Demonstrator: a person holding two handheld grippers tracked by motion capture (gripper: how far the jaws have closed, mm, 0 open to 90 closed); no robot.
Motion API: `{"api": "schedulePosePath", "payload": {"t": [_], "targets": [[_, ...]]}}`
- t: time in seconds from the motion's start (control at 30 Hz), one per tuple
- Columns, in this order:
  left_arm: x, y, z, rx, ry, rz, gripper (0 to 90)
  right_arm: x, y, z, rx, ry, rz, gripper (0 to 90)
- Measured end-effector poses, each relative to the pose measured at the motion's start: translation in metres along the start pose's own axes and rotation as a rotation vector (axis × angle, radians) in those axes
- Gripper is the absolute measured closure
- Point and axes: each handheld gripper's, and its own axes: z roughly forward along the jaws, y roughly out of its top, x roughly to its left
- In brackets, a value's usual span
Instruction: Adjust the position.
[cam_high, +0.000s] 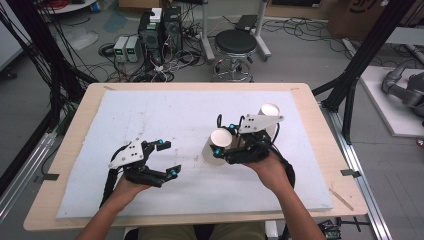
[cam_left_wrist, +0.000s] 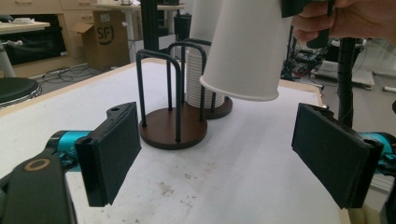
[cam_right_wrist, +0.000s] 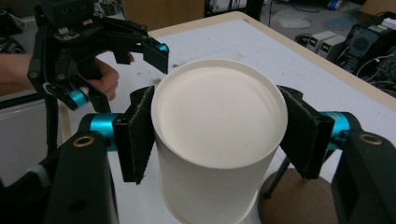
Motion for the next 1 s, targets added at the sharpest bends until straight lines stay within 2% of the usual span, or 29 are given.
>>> {"api": "schedulePosePath", "payload": {"t": [0.33,0.5,0.7,1.0], "targets": [[-0.005,0.003,0.02,-0.013,-0.054,0.013,15.4,0.006,0.007,0.011,-0.002,0.034,-0.01,34.3],[-0.007,0.007,0.03,-0.026,-0.063,0.024,15.5,0.009,0.007,0.015,0.005,0.049,-0.009,34.3],[-0.01,0.008,0.043,-0.014,-0.089,0.045,15.4,0.012,0.006,0.018,0.01,0.064,-0.008,34.3],[-0.011,0.005,0.055,-0.02,-0.117,0.031,15.4,0.012,0.005,0.019,0.004,0.086,0.009,34.3]]}}
